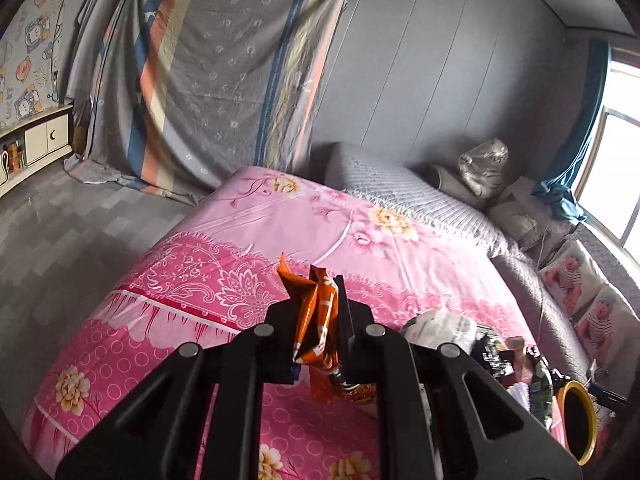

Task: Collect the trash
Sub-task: 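Grasp the orange wrapper with left tool while right tool grasps black plastic bag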

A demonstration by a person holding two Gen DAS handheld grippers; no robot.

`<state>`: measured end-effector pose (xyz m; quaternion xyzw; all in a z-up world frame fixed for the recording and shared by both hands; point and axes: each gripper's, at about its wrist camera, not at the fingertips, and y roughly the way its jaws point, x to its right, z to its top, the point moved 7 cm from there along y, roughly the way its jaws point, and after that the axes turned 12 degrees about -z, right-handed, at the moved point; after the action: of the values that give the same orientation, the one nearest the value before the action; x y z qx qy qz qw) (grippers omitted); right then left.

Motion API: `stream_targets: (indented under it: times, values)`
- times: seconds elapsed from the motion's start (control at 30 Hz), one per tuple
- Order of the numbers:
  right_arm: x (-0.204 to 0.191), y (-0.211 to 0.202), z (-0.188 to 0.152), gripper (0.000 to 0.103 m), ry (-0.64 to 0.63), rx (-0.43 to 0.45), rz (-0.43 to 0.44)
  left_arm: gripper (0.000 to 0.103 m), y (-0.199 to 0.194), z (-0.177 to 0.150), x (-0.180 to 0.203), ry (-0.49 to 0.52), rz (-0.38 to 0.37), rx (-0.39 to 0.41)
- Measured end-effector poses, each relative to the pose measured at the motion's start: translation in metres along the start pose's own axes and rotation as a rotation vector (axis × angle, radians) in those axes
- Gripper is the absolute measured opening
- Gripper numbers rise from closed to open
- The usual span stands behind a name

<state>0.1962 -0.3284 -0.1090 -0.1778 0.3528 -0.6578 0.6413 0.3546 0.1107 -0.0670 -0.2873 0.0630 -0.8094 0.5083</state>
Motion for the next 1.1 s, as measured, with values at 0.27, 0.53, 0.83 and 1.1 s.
stream_targets:
  times: [0.27,0.53,0.83,1.1]
  values:
    - [0.023,0.067,0.012,0.079,-0.008,-0.113,-0.027,0.012,-0.027,0.0,0.025,0.008,-0.067,0.034]
    - [0.012,0.106,0.017,0.049,-0.047,-0.17,-0.043,0.012,-0.043,-0.004,0.047,0.066,-0.077,0.039]
    - [0.003,0.057,0.017,0.032,0.018,-0.098,0.123,0.012,-0.061,-0.006,0.075,0.113,-0.118,0.054]
    - [0.018,-0.024,0.018,0.032,0.105,0.024,0.187,0.012,-0.071,-0.013,0.117,0.163,-0.199,0.058]
